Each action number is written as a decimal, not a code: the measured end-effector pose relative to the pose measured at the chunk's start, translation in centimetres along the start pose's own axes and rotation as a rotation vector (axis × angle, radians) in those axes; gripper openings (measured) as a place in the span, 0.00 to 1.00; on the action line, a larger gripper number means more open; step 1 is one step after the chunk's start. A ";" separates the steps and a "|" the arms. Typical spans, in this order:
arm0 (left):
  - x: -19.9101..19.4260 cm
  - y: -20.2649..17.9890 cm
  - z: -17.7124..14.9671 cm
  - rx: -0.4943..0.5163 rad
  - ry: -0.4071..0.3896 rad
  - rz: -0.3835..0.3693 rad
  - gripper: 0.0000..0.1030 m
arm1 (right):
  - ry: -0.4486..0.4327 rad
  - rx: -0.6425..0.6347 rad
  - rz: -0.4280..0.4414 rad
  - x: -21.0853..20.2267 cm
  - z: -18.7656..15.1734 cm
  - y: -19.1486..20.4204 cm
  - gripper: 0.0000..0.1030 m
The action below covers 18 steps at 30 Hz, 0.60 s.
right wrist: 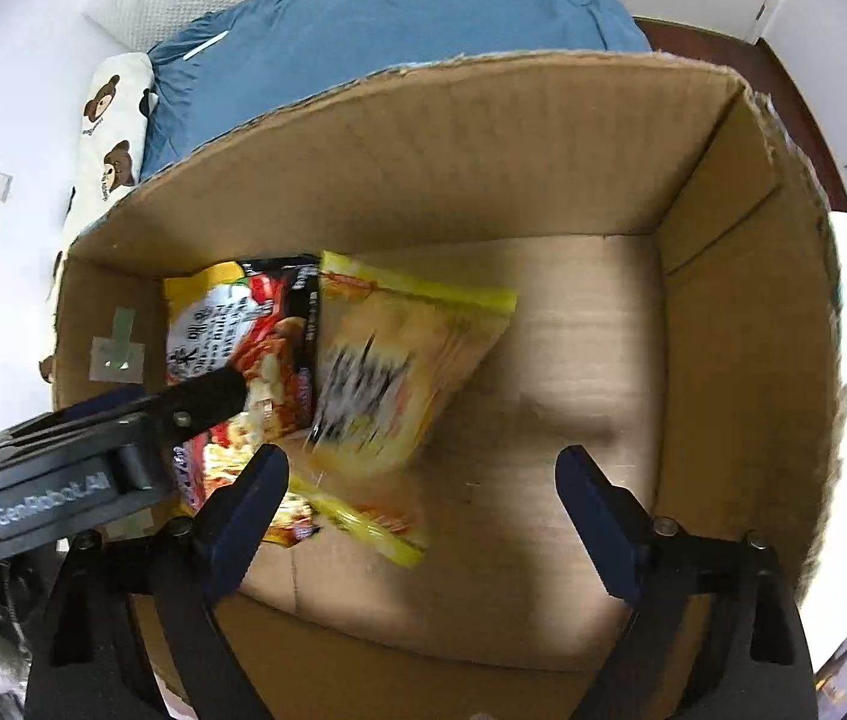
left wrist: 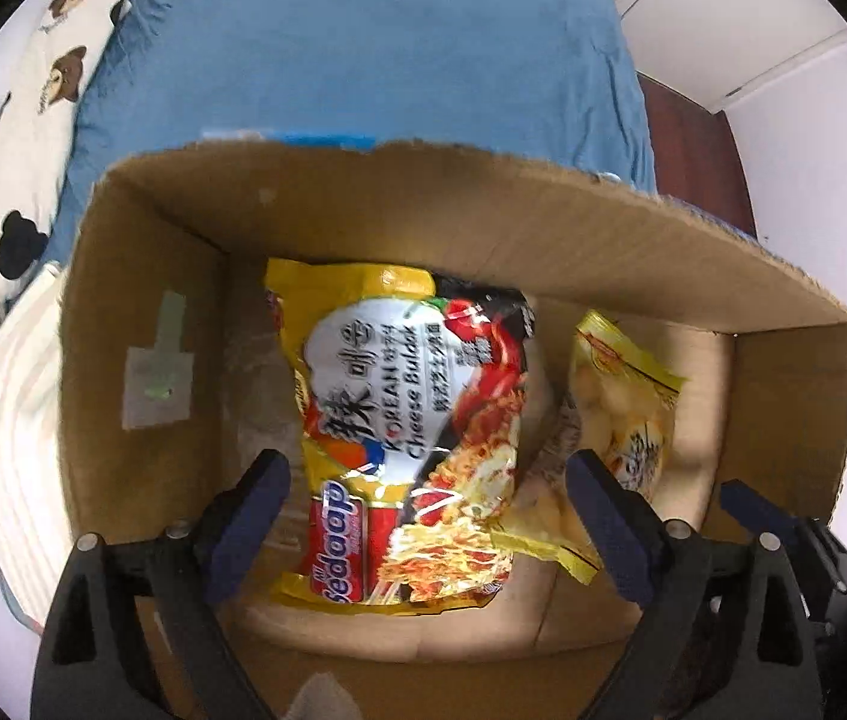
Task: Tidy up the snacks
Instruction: 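Carry both packs into the cardboard box and lower them inside, then open both grippers to release the packs in the box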
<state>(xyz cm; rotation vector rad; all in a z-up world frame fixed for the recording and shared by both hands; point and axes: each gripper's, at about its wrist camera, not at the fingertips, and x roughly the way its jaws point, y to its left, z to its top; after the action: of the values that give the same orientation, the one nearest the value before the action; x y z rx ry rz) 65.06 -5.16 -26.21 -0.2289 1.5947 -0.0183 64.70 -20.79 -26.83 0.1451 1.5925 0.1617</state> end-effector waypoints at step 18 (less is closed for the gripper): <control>-7.9 2.0 -7.9 0.072 -0.261 0.041 0.92 | -0.215 -0.024 -0.051 -6.1 -7.8 0.7 0.91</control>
<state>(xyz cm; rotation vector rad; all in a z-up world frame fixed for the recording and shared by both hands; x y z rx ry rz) 57.11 -3.02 -18.35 -0.1362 1.3356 -0.0139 57.03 -21.38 -20.50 0.0992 1.3781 0.1212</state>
